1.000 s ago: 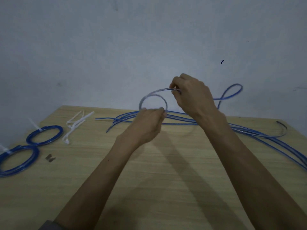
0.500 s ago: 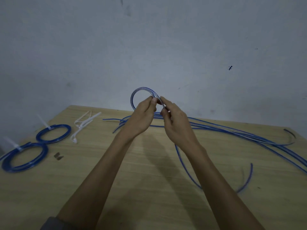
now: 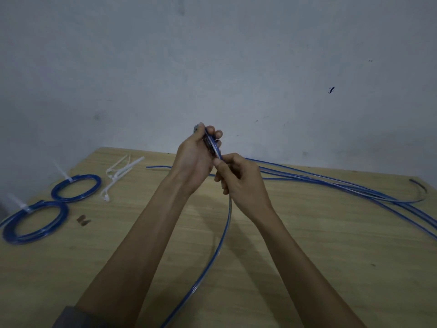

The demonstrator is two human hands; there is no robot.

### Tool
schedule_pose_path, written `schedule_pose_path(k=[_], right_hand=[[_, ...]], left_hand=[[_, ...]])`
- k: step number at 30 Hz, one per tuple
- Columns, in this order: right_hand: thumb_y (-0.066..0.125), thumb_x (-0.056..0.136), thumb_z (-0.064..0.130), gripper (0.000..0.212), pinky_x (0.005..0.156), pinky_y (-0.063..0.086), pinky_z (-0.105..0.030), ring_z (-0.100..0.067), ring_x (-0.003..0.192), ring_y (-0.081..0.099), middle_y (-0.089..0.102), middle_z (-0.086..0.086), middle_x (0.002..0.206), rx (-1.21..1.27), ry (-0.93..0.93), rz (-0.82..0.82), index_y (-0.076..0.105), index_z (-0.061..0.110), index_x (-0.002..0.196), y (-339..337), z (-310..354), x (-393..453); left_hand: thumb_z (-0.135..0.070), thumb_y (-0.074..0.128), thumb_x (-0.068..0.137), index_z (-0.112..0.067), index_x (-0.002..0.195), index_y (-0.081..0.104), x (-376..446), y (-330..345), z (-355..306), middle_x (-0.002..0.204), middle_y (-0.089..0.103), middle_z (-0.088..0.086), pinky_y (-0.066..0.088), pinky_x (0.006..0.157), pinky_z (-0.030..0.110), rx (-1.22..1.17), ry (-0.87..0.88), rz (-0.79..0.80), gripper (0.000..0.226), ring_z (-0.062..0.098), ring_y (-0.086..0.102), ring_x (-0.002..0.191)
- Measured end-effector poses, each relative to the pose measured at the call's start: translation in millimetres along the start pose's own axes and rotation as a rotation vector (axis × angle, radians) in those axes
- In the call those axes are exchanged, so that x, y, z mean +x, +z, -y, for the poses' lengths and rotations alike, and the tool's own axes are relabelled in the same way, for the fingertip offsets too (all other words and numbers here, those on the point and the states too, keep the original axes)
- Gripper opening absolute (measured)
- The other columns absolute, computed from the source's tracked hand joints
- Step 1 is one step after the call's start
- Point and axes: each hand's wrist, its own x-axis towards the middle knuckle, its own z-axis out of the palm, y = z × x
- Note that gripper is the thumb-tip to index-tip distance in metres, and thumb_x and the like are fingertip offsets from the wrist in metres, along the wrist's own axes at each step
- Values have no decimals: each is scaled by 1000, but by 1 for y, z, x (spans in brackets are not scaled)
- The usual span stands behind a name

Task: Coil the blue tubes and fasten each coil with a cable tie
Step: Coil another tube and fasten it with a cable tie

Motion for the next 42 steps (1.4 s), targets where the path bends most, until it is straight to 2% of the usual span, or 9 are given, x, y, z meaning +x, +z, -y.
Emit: schedule_pose_path(k=[5, 9, 13, 19, 23, 27, 29, 34, 42], right_hand=[[57, 103, 26, 27, 47, 32, -21, -12, 52, 38, 45, -2, 58, 98, 114, 261, 68, 2, 102, -16, 8, 0], [57, 102, 23, 20, 52, 33, -20, -12, 56, 37, 42, -1, 60, 11, 102, 438, 72, 10, 107, -40, 14, 1], [60, 101, 28, 16, 57, 39, -23, -5, 51, 47, 57, 4, 59, -493, -146, 294, 72, 21, 93, -52, 9, 8], [65, 95, 32, 16, 65, 52, -41, -15, 61, 61, 67, 3, 67, -776, -248, 138, 74, 20, 89, -52, -7, 13], [60, 96, 45, 34, 69, 49, -40, -21, 73, 60, 66, -2, 73, -871, -54, 252, 71, 15, 84, -54, -18, 14], [60, 96, 46, 22, 70, 42, -32, -17, 80, 59, 63, 10, 78, -884, 94, 307, 63, 31, 81, -65, -29, 11], [59, 94, 40, 10, 78, 36, -32, -21, 96, 58, 64, 7, 93, -968, 84, 294, 64, 31, 95, -72, -24, 12], [41, 105, 24, 38, 103, 29, -43, -30, 128, 39, 47, -11, 131, -1121, 147, 319, 49, 20, 141, -81, -22, 17], [54, 101, 36, 24, 75, 49, -40, -26, 96, 60, 63, -2, 100, -1066, 37, 59, 69, 20, 107, -80, -24, 16]], left_hand=[[-29, 33, 108, -17, 77, 45, -9, 0, -16, 68, 48, -3, 45, 70, 25, -257, -36, 74, 35, 12, 53, 65], [-26, 28, 107, -19, 75, 40, -15, -2, -37, 56, 24, -7, 23, 46, 19, -328, -68, 241, 35, 8, 19, 42], [-38, 35, 105, -23, 64, 33, -28, 11, -41, 53, 10, -7, 10, 42, 23, 6, -101, 290, 44, 10, 5, 43], [-44, 33, 107, -23, 63, 26, -42, 32, -33, 52, 15, -7, 11, 46, 26, 715, -53, 402, 49, 14, 8, 49], [-42, 36, 107, -22, 63, 26, -52, 36, -36, 54, 17, 0, 12, 48, 27, 1011, -94, 547, 49, 19, 9, 52], [-46, 37, 106, -21, 61, 31, -56, 36, -26, 51, 27, -2, 20, 47, 24, 1242, -277, 674, 52, 16, 19, 49], [-47, 34, 106, -20, 63, 36, -55, 38, -14, 52, 34, -5, 28, 50, 25, 1410, -299, 723, 51, 13, 28, 48], [-49, 32, 106, -18, 65, 43, -44, 41, 16, 60, 44, -4, 32, 57, 29, 1669, -205, 657, 52, 12, 39, 51], [-42, 29, 109, -17, 77, 45, -31, 26, 46, 79, 53, 5, 40, 76, 37, 1904, -59, 492, 44, 27, 58, 88]])
